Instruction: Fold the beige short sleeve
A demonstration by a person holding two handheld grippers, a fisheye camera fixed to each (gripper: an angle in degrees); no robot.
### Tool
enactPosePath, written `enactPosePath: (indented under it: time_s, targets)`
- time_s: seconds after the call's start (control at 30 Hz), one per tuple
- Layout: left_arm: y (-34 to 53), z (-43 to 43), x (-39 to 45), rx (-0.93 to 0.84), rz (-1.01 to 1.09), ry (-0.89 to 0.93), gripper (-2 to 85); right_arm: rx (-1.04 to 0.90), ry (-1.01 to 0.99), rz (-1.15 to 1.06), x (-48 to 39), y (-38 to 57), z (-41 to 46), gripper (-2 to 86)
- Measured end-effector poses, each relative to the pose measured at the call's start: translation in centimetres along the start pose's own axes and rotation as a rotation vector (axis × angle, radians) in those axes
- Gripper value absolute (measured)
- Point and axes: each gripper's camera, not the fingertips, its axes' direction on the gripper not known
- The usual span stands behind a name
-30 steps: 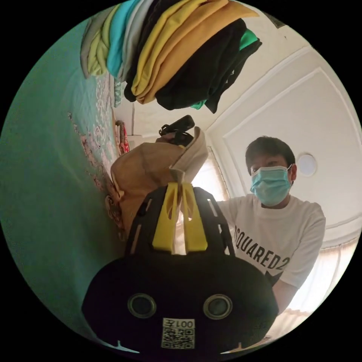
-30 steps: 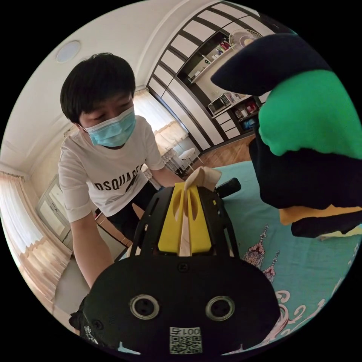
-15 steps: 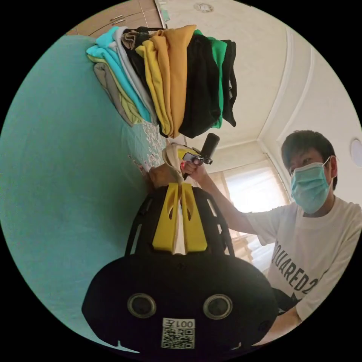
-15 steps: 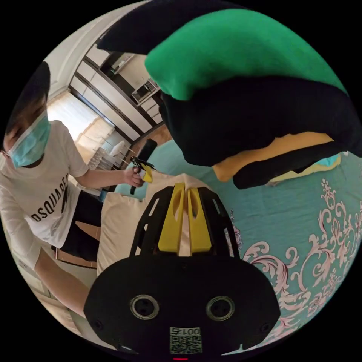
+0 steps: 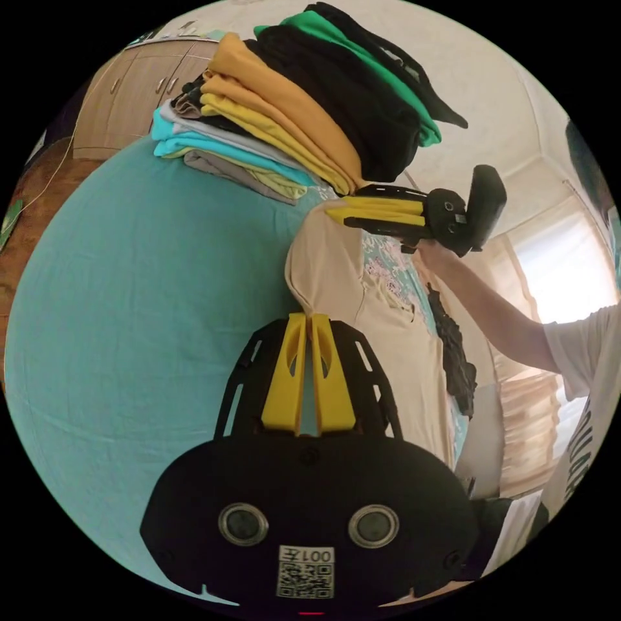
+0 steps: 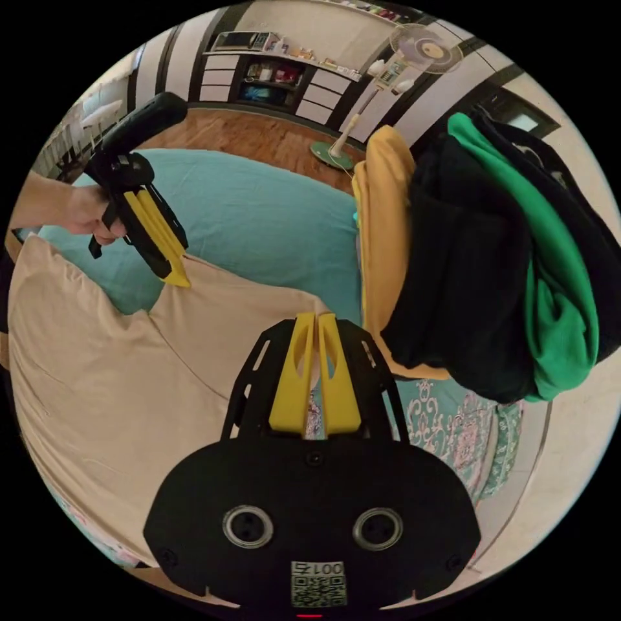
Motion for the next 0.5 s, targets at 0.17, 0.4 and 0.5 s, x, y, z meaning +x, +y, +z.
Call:
enactPosePath:
  time_s: [0.17, 0.4, 0.5]
  targets:
    - [1.8, 1.2, 3.6, 0.021, 0.031, -0.098, -0.8, -0.004, 0.136, -0.013, -3.4, 0.5, 0.4, 0.2]
    - [3.2, 3.0, 11.4, -0.069, 0.457, -0.322, -0.8, 0.009, 0.302, 0.022, -7.3, 5.2, -2.8, 0.2]
    - [4.6, 4.1, 15.0, -0.147, 0.720, -0.382, -0.8, -0.014, 0.322, 0.040, -9.6, 8.1, -4.3, 0.4]
